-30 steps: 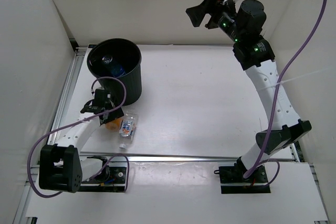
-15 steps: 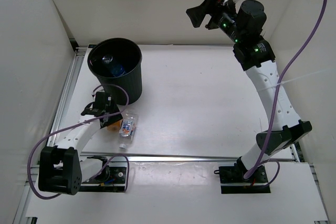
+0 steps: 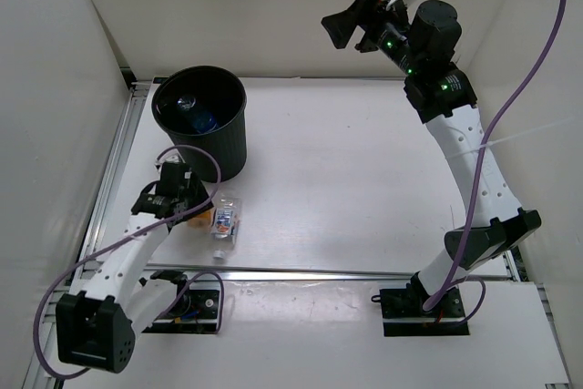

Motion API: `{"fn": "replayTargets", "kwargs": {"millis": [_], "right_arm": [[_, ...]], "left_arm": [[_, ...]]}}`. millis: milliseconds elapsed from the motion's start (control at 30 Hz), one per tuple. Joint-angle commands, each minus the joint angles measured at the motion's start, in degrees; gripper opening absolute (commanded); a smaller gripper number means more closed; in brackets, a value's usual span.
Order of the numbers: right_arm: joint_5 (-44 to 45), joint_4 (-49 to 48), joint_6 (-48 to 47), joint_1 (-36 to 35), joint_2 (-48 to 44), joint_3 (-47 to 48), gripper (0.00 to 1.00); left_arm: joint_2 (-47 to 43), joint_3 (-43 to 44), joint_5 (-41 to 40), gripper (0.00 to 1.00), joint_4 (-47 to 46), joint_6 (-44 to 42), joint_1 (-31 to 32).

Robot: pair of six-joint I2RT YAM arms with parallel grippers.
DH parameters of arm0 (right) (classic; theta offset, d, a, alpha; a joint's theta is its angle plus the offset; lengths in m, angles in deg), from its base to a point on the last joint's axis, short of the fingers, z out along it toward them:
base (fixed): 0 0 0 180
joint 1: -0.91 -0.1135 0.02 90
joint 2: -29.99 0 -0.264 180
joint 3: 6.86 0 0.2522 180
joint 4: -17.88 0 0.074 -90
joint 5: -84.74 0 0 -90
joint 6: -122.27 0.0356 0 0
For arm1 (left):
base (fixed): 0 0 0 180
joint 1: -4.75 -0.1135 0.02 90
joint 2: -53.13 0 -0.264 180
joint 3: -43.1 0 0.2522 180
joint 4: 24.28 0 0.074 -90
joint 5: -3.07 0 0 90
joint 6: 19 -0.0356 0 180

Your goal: Put the plastic bottles in the bin

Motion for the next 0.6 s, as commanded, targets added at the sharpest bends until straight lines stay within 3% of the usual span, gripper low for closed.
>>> {"fn": "replayTargets", "kwargs": {"millis": [0,100,333,467,567], "right_arm": [[-0.9,-2.0,0.5,0.1,-1.8,-0.2,1.0],[-0.9,-2.0,0.5,0.1,-1.3,-0.2,1.0],[-0.9,-2.0,1.1,0.1,1.0,1.5,1.0],[-1.4,-2.0,1.7,0.1,1.5,2.1,1.0],[-1.4,-2.5,1.7,0.1,2.1,2.6,1.0]], "left_arm": [[-5.1,5.1,-5.9,0.33,6.0,3.4,1.2],[-7.5,8.7,-12.0,0.33,11.8,5.3,2.0],[-8.5,21.0,-17.4,0.33,22.1,8.5,2.0],[-8.5,32.0,-18.8,0.33,21.5,8.5,2.0],[-5.4,36.9,-19.4,0.35,15.1,3.3,2.0]]}}
